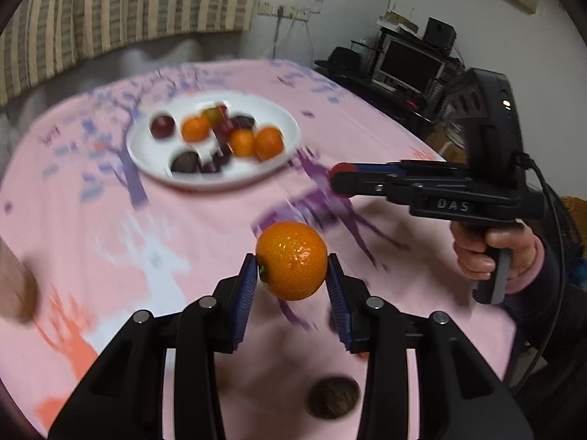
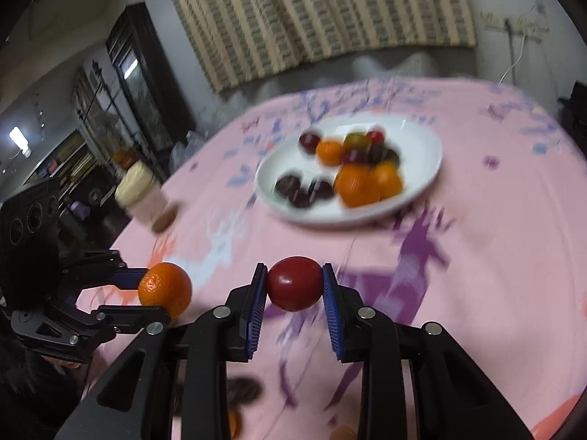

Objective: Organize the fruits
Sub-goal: 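Carry the red tomato and the mandarin to the plate and release both, then grasp a mandarin with the right tool while the left grasps a dark passion fruit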

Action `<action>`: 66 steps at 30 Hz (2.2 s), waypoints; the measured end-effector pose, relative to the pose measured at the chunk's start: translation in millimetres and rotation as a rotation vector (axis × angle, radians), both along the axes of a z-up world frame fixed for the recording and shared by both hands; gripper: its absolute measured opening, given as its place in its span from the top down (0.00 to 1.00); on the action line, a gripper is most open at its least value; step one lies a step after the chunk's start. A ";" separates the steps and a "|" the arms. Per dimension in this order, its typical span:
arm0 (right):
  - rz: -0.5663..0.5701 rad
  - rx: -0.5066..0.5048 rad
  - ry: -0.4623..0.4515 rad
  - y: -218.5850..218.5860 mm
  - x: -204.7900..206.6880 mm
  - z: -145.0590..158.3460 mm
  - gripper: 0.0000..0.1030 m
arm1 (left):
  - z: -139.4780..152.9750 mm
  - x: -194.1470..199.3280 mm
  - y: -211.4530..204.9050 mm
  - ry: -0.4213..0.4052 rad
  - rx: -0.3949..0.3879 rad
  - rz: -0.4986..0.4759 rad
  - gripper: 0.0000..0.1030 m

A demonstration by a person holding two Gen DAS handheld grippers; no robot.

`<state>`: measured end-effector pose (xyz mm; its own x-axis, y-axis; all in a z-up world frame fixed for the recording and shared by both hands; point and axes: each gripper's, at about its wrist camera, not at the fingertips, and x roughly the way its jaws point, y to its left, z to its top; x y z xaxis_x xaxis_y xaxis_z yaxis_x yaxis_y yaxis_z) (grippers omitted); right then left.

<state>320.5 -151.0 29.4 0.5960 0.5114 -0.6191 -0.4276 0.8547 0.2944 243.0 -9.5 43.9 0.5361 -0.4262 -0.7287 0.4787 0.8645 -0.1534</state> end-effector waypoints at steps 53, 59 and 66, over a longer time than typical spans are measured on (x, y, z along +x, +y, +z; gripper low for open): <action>0.401 -0.216 0.141 59.2 -112.4 -56.2 0.64 | -26.6 -59.3 42.2 -0.133 0.009 0.331 0.05; 0.355 -0.139 0.134 44.4 -105.7 -45.6 0.64 | -29.0 -58.6 40.2 -0.108 0.007 0.291 0.05; 0.167 -0.037 0.118 1.7 -85.9 -33.0 0.64 | -42.1 -83.0 1.2 -0.007 -0.005 -0.098 0.05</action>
